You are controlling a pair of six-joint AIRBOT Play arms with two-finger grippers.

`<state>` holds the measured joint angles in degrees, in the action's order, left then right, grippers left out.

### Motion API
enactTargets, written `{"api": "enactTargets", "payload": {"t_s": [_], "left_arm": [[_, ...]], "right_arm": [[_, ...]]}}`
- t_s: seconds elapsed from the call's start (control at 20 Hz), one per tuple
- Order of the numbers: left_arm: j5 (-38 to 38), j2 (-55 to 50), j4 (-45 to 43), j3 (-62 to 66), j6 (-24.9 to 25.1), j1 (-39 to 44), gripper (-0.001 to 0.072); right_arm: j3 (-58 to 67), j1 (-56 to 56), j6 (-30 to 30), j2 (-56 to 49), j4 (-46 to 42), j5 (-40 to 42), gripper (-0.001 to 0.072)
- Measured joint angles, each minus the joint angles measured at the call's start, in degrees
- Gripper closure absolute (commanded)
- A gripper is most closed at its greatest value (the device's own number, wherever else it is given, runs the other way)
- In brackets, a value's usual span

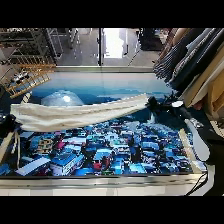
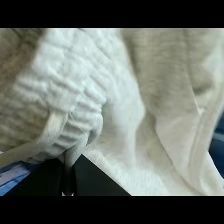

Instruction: Fold the clothes and pants, and hang the long-sleeved shirts on hangers.

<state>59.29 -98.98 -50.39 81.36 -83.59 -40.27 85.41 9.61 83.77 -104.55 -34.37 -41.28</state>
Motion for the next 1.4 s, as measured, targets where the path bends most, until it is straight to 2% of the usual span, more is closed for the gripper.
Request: {"api": "enactTargets", "payload": {"t_s": [0.1,0.35,0.5,0.65,0.7,0.75,0.8,0.85,0.9,1.05,1.2,1.4], "left_arm": [[5.3,0.0,-0.1,6.8,1.5,0.0,0.0688],[18.3,-0.1,-15.6,10.6,3.1,1.0,0.0688],[22.0,0.2,-22.9,6.1,4.7,1.4,0.0687],[24.0,1.5,-29.1,-1.0,5.9,1.5,0.0686],[24.1,2.3,-30.9,-3.3,6.3,1.5,0.0661],[24.1,3.0,-32.5,-5.1,6.5,1.5,0.0536],[24.3,3.8,-34.1,-6.5,6.7,1.5,0.0397],[24.5,4.4,-35.5,-7.4,6.8,1.5,0.0255],[24.5,4.9,-36.6,-8.1,6.9,1.5,0.0163],[26.2,6.1,-40.4,-7.9,7.1,1.5,0.0155],[28.4,7.4,-43.1,-3.1,7.8,1.5,0.018],[29.2,10.6,-37.8,3.4,10.4,1.5,0.018]], "right_arm": [[4.6,1.8,-2.7,2.4,-4.8,-5.2,0.068],[7.3,4.3,-3.1,6.8,-25.7,-27.3,0.0679],[1.4,4.8,-4.4,9.9,-32.7,-35.2,0.0678],[-9.9,5.0,-5.0,15.5,-36.1,-38.5,0.0678],[-14.1,5.0,-5.1,17.9,-36.7,-38.8,0.0679],[-18.7,5.0,-5.2,20.6,-37.3,-39.3,0.0673],[-22.8,5.0,-5.2,23.3,-37.9,-39.6,0.0559],[-26.7,5.0,-5.3,26.1,-38.4,-39.6,0.037],[-29.7,5.0,-5.4,28.5,-39.3,-40.0,0.0275],[-33.9,5.9,-5.4,35.4,-41.8,-40.7,0.0262],[-33.4,11.7,-5.5,39.3,-43.6,-39.7,0.0262],[-32.7,23.5,-9.6,36.4,-37.9,-37.7,0.0248]]}}
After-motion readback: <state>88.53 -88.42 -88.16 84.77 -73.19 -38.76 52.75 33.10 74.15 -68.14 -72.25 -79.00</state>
